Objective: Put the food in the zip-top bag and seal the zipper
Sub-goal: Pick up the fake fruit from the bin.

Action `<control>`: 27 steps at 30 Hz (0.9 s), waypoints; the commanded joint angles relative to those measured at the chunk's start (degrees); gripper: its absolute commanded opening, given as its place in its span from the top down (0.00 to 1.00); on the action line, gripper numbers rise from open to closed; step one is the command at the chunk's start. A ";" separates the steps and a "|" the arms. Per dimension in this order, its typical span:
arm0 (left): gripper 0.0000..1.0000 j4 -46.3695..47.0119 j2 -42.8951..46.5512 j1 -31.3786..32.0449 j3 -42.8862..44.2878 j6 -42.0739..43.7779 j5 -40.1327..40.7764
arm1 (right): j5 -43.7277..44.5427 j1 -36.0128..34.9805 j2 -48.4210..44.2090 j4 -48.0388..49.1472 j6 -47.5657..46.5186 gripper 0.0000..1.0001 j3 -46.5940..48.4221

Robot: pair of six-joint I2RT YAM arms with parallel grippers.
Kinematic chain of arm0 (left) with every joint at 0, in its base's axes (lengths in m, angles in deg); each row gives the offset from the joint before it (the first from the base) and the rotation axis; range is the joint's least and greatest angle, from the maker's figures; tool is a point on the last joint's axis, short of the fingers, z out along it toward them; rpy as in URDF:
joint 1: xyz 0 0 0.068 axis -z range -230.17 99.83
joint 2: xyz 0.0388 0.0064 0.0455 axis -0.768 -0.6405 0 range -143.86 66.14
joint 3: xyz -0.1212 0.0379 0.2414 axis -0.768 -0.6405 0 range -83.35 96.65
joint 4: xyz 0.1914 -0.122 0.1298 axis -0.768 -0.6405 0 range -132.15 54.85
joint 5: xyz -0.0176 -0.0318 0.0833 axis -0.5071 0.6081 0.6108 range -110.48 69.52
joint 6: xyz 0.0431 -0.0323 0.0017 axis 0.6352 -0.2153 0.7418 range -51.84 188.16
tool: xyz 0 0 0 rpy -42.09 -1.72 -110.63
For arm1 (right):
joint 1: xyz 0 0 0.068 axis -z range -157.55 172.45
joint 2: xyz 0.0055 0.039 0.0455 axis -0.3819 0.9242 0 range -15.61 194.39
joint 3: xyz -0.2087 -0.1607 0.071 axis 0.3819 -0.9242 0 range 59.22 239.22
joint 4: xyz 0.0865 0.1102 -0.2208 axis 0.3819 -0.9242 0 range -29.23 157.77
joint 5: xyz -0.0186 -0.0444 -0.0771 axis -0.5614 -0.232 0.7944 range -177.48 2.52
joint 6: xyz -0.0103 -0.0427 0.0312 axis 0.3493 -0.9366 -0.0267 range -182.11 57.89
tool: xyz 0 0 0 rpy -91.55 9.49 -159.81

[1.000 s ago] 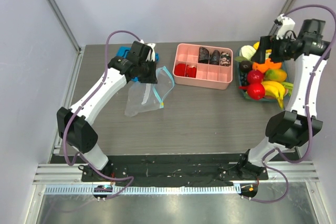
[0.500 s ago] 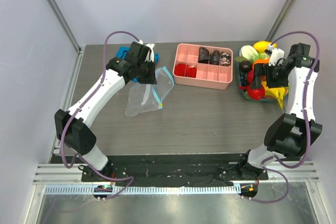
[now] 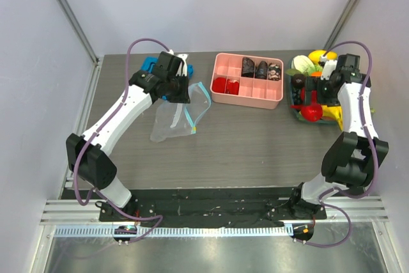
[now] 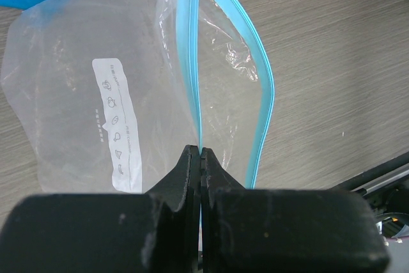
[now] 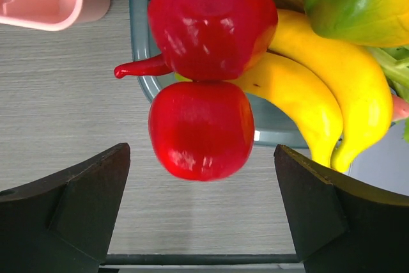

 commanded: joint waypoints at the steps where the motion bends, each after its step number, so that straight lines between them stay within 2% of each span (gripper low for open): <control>1: 1.00 0.74 2.01 0.08 0.48 -0.22 0.62 | 4.39 -0.86 1.78 3.93 2.34 0.00 -1.28; 11: 1.00 0.39 1.30 0.08 0.65 -0.22 0.54 | 4.31 -1.12 2.84 5.69 3.84 0.00 -4.98; 14: 1.00 -0.05 1.13 0.08 0.83 0.04 0.36 | 4.14 -1.12 2.48 5.78 4.10 0.04 -5.33; 21: 1.00 -0.93 1.12 0.08 1.44 0.66 0.19 | 2.38 -1.12 -0.24 3.32 4.63 0.19 -4.54; 24: 1.00 -1.10 1.48 0.08 1.09 0.83 -0.16 | 0.63 -1.04 -2.26 0.60 4.80 0.29 -2.53; 25: 1.00 -1.36 1.65 0.08 1.00 0.92 -0.17 | -0.16 -1.04 -3.31 -0.80 4.80 0.37 -2.08; 27: 1.00 -1.72 1.83 0.08 0.92 1.27 -0.34 | -1.04 -1.04 -4.37 -2.30 4.63 0.41 -1.20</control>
